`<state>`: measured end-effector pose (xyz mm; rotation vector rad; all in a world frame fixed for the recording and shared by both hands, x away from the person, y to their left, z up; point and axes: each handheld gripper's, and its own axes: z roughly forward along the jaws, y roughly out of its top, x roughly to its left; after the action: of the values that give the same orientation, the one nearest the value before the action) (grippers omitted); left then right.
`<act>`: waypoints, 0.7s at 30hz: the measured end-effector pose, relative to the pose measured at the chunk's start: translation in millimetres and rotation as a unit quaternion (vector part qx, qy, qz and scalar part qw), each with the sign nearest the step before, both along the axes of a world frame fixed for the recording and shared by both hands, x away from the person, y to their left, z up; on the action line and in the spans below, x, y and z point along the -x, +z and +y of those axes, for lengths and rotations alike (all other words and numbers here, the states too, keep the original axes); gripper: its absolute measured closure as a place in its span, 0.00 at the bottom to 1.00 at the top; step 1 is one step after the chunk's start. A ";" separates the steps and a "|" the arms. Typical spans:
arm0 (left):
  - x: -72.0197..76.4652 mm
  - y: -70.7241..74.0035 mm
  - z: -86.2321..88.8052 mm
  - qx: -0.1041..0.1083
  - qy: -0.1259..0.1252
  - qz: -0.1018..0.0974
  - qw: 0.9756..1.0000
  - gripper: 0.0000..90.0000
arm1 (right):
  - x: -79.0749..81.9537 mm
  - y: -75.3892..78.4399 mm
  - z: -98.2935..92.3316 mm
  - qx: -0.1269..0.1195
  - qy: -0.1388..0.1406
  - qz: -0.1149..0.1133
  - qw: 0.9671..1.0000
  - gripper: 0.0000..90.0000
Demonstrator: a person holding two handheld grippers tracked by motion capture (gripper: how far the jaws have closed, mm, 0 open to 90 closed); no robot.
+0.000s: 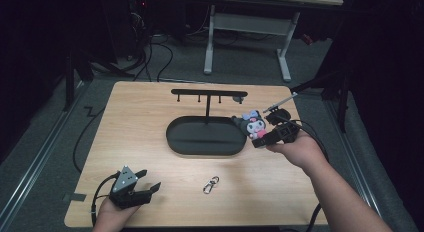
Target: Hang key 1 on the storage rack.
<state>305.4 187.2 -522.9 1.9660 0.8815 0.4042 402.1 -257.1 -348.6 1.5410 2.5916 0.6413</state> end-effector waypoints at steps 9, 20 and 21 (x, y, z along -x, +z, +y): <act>0.0 -0.4 -1.2 -0.001 -0.003 0.000 1.000 0.34 | -8.2 13.4 6.5 -0.001 0.001 -0.003 1.000 0.54; 0.1 0.2 -0.2 0.000 -0.004 0.000 1.000 0.34 | -21.9 30.8 16.2 -0.002 0.000 -0.008 1.000 0.54; 0.1 0.2 0.0 0.000 -0.004 0.000 1.000 0.34 | -23.2 32.2 16.8 -0.002 0.001 -0.010 1.000 0.54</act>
<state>305.3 187.1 -522.6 1.9691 0.8742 0.3994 425.2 -240.3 -316.3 1.5253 2.5804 0.6589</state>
